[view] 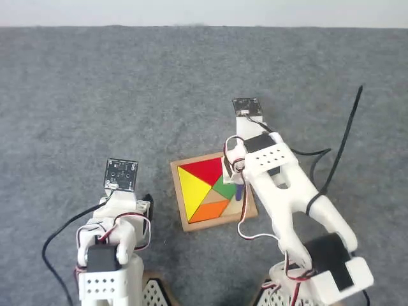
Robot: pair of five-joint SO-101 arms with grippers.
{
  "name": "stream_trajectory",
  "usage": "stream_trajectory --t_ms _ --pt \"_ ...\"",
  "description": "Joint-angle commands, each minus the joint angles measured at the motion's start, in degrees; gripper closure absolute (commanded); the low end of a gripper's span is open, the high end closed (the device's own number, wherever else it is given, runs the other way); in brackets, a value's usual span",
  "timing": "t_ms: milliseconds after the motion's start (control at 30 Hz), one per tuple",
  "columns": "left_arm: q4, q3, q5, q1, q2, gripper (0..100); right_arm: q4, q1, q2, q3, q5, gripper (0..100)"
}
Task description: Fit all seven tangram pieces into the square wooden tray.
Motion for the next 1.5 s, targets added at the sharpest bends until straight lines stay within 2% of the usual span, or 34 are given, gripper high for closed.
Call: stream_trajectory --t_ms 0,133,233,500,767,833,1033,1167,1300,1367,1467 --pt "0.53 -0.48 -0.35 0.09 -1.58 85 0.4 -3.82 -3.65 -0.7 -7.3 98.7" --pt "0.53 -0.48 -0.35 0.09 -1.58 85 -2.86 -6.02 -3.21 -0.35 -20.31 91.8" --pt "0.53 -0.48 -0.35 0.09 -1.58 85 -2.77 -6.11 -3.12 -0.35 -27.08 87.5" --pt "0.53 -0.48 -0.35 0.09 -1.58 85 -0.48 -6.46 -3.91 -0.44 -28.57 87.2" --pt "0.53 -0.48 -0.35 0.09 -1.58 85 5.67 -6.46 -6.73 -0.26 -24.88 87.3" --pt "0.53 -0.48 -0.35 0.09 -1.58 85 6.81 -6.55 -6.2 -0.18 -21.8 87.3" --pt "0.53 -0.48 -0.35 0.09 -1.58 85 10.07 -9.36 -7.52 -0.7 -17.85 87.3" --pt "0.53 -0.48 -0.35 0.09 -1.58 85 4.18 -4.35 -11.38 -1.58 -14.77 87.3" --pt "0.53 -0.48 -0.35 0.09 -1.58 85 -8.13 3.21 -12.09 0.97 -1.93 87.3" --pt "0.53 -0.48 -0.35 0.09 -1.58 85 -14.02 4.35 -12.09 3.6 3.25 87.4" --pt "0.53 -0.48 -0.35 0.09 -1.58 85 -18.15 4.09 -12.09 7.65 4.4 92.9"
